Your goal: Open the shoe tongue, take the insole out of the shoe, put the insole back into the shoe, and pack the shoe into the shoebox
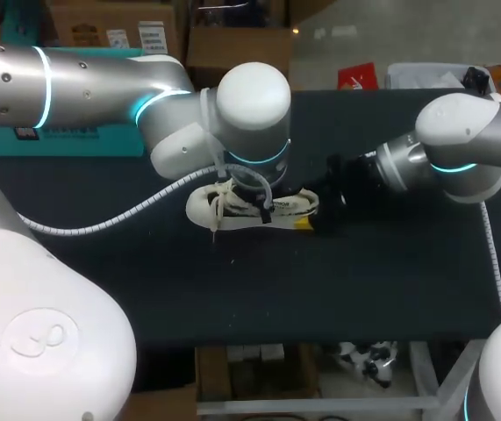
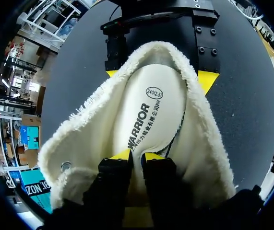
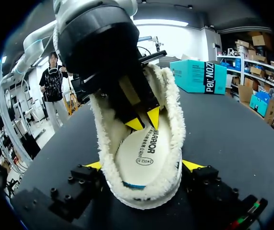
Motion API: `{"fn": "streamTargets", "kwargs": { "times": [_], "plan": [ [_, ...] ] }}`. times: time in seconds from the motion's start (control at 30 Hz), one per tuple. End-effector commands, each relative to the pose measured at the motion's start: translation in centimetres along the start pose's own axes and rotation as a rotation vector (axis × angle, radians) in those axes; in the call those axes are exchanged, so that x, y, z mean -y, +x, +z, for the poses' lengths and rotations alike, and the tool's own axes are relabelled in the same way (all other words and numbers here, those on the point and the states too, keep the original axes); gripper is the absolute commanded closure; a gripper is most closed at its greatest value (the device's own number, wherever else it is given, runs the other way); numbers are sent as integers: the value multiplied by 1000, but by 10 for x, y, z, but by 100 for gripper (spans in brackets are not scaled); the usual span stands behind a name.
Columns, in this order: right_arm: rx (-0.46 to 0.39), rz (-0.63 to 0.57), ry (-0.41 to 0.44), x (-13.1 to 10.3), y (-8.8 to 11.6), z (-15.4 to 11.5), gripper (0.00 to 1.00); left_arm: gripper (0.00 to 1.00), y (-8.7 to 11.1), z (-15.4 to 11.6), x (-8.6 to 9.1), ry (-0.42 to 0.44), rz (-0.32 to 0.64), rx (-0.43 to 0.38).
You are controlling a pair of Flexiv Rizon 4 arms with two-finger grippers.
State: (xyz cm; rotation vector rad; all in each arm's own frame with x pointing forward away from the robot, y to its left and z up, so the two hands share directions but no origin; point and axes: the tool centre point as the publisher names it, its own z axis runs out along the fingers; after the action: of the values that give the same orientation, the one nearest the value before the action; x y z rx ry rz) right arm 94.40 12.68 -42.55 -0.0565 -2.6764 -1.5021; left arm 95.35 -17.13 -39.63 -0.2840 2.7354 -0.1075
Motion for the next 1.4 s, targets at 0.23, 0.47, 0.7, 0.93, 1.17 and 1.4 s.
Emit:
{"fn": "streamTargets", "kwargs": {
  "times": [0.23,0.47,0.7,0.93,1.17,1.4],
  "plan": [
    [-9,-3,-2,0,5,5,100,100,-5,59,11,89,-56,-52],
    [-9,-3,-2,0,5,5,100,100,2,21,18,148,-100,-89],
    [-9,-3,-2,0,5,5,100,100,11,-11,28,191,-104,-106],
    [-9,-3,-2,0,5,5,100,100,19,-37,37,207,-88,-104],
    [-9,-3,-2,0,5,5,100,100,16,-49,35,237,-135,-161],
    [-9,-3,-2,0,5,5,100,100,13,-55,30,292,-197,-261]
  ]
}}
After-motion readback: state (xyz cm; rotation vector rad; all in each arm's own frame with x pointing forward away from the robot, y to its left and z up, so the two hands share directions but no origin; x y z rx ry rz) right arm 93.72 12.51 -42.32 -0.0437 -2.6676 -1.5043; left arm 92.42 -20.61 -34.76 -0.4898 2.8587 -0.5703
